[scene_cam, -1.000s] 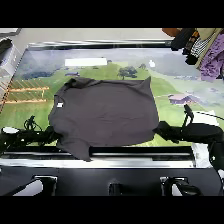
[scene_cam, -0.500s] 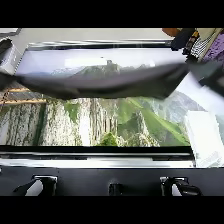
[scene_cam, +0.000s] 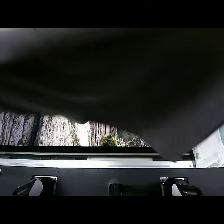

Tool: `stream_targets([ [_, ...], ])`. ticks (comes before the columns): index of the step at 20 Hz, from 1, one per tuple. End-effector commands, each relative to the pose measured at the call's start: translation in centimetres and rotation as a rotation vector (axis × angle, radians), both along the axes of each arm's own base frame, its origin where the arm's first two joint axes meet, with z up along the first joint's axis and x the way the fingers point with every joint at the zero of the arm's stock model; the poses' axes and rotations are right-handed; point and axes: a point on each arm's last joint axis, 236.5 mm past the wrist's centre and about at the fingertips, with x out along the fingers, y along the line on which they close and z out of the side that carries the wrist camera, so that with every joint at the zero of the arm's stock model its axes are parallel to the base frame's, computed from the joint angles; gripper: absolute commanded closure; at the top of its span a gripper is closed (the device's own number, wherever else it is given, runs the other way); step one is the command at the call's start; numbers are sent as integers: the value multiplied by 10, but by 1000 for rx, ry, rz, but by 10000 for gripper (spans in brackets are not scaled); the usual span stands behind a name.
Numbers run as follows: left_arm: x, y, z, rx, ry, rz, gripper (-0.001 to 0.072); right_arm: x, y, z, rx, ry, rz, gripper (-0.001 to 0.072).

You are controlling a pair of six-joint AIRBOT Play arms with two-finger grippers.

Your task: Fold the clothes and pants, and hang the long-sleeved shirts on hangers.

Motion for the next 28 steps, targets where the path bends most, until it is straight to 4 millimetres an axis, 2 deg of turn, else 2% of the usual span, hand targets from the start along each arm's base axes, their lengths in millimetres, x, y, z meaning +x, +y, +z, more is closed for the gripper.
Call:
stream_targets([
  [1, 43, 10, -45, -21, 159, -58, 689, 53, -19, -64, -75, 265, -53, 676],
  [3, 93, 11, -97, -49, 298, -136, 690, 101, -23, -143, -99, 558, -1, 676],
  [5, 147, 0, -166, -43, 458, -232, 690, 147, -27, -221, -116, 778, 32, 676],
  [8, 225, -12, -281, -48, 681, -267, 690, 219, -30, -329, -163, 940, 11, 676],
  [10, 266, -21, -350, -118, 767, -259, 690, 262, -30, -391, -174, 990, -28, 676],
  [12, 292, -33, -412, -176, 844, -246, 690, 301, -37, -441, -169, 1007, -82, 676],
  [13, 300, -39, -437, -191, 871, -243, 690, 318, -39, -461, -127, 1013, -108, 676],
  [16, 312, -53, -499, -300, 962, -204, 688, 353, -45, -514, -24, 1037, -174, 675],
  [17, 312, -59, -512, -344, 986, -210, 688, 358, -42, -528, 15, 1054, -174, 675],
  [19, 311, -68, -522, -413, 1011, -229, 683, 360, -33, -550, 78, 1099, -151, 670],
  [20, 311, -69, -520, -436, 1012, -236, 612, 358, -28, -555, 99, 1122, -137, 607],
  [22, 311, -66, -507, -483, 1005, -253, 277, 350, -24, -556, 104, 1157, -112, 408],
  [23, 309, -62, -498, -501, 1013, -271, 217, 344, -25, -552, 80, 1171, -89, 337],
  [26, 278, -35, -466, -486, 1089, -350, 222, 309, -45, -518, -66, 1186, 10, 165],
  [28, 242, -12, -450, -427, 1148, -416, 226, 274, -74, -495, -188, 1204, 54, 167],
])
